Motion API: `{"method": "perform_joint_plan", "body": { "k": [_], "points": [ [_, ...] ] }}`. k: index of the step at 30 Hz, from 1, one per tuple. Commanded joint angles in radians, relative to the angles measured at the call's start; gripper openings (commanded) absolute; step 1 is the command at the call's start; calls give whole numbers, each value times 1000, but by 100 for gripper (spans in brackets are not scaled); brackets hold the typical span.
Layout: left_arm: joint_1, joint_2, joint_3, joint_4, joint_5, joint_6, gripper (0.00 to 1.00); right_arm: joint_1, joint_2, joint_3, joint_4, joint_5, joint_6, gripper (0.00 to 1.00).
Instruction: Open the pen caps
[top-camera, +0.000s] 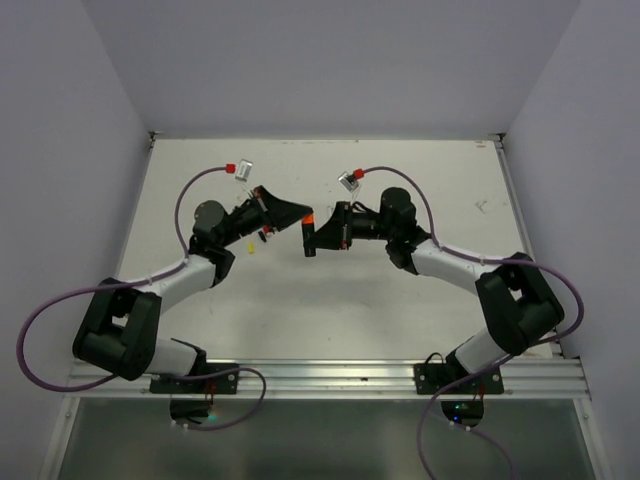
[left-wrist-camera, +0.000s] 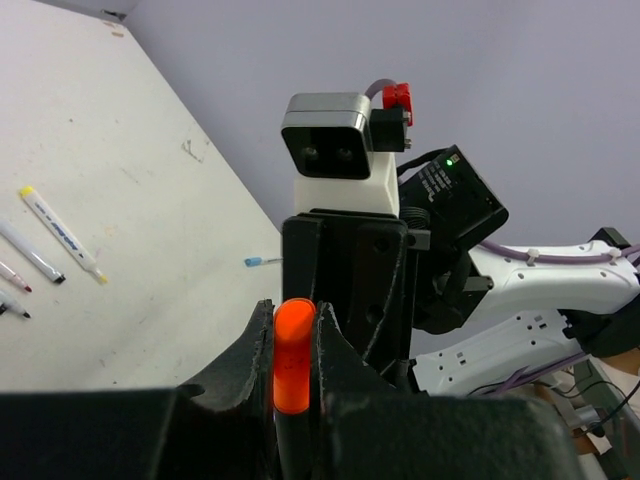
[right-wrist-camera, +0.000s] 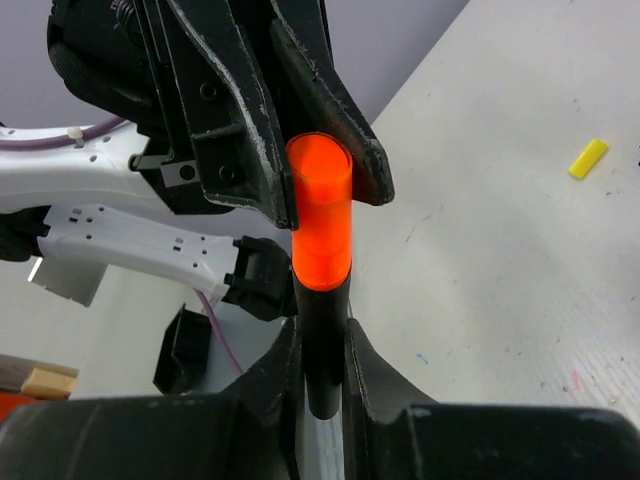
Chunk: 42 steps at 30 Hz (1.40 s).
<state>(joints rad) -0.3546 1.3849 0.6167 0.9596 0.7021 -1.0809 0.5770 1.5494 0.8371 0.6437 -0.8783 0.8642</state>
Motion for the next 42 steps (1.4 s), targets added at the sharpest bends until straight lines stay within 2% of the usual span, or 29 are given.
{"method": "perform_joint_plan", "body": {
  "k": [1,2,5,6,7,10,12,14,15,16,17,19,21,22,24,29,30,31,33,36,42],
  "points": [
    [0,-29,-11,25,-13,7,0,17,18,45,96,6,36,6],
    [0,-29,-11,27,-13,3,0,18,20,45,96,6,38,0],
    [0,-29,-3,10,-9,13,0,29,21,40,93,-1,36,0],
    [0,-27,5,-2,-7,22,8,29,18,39,85,-1,35,0],
    [0,-29,6,-24,-4,38,23,29,17,39,79,-1,30,0],
    [0,-37,-6,-30,4,55,45,29,0,48,25,9,0,0],
    [0,-40,-12,-47,4,71,50,29,-6,51,2,16,-10,0],
    [0,-49,-15,-76,7,91,51,29,-5,53,5,10,-8,0],
    [0,-49,-17,-79,8,95,50,29,3,51,13,9,-5,0],
    [0,-52,-18,-79,10,99,39,29,6,46,20,9,7,0],
    [0,-52,-18,-81,10,99,33,29,9,43,36,9,13,0],
    [0,-47,-14,-85,16,99,22,29,12,43,37,13,16,0],
    [0,-44,-11,-87,22,99,17,29,14,45,37,13,18,0],
    [0,-43,-9,-87,25,98,8,29,15,48,37,16,19,0],
    [0,-41,-8,-88,28,96,0,29,20,49,33,21,19,0],
    [0,-47,15,-134,8,114,0,30,38,51,20,19,32,0],
    [2,-59,61,-175,-33,139,0,38,37,46,17,15,35,0],
    [2,-60,95,-296,-58,206,0,46,32,31,13,16,24,0],
    [12,-40,217,-421,-96,284,0,67,8,20,-65,41,-11,0],
    [80,26,267,-345,-43,262,0,95,-28,-9,-136,71,-70,0],
    [158,45,302,-325,-73,233,0,112,-45,-66,-171,84,-91,0]
  ]
}}
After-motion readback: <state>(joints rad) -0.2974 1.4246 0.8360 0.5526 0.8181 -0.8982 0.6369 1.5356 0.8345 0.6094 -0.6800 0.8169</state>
